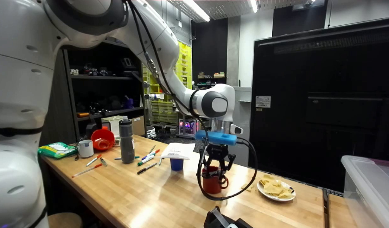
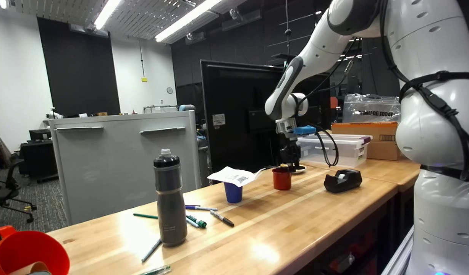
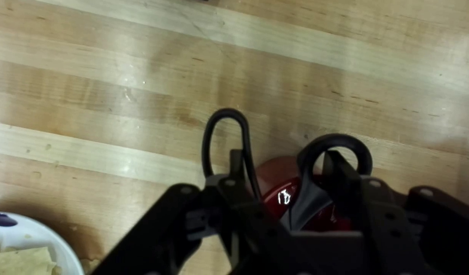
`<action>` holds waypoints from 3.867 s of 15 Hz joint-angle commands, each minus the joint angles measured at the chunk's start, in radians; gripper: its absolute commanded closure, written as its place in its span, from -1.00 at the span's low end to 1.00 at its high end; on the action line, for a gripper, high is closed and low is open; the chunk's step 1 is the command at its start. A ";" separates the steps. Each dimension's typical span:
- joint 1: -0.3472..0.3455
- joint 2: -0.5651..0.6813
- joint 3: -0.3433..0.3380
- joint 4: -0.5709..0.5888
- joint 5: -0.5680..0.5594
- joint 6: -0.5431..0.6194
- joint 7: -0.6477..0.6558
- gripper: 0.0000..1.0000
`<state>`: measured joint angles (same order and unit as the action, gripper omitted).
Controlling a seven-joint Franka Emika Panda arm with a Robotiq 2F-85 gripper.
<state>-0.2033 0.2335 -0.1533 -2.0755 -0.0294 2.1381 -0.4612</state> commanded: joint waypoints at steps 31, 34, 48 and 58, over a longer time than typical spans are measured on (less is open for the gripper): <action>-0.018 0.007 0.012 0.042 0.014 -0.042 0.007 -0.16; -0.015 0.014 0.015 0.040 0.009 -0.040 0.012 -0.16; -0.015 0.012 0.018 0.039 0.005 -0.039 0.013 -0.15; -0.017 -0.016 0.016 0.024 0.005 -0.036 0.012 -0.17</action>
<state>-0.2157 0.2530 -0.1422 -2.0322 -0.0197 2.1120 -0.4608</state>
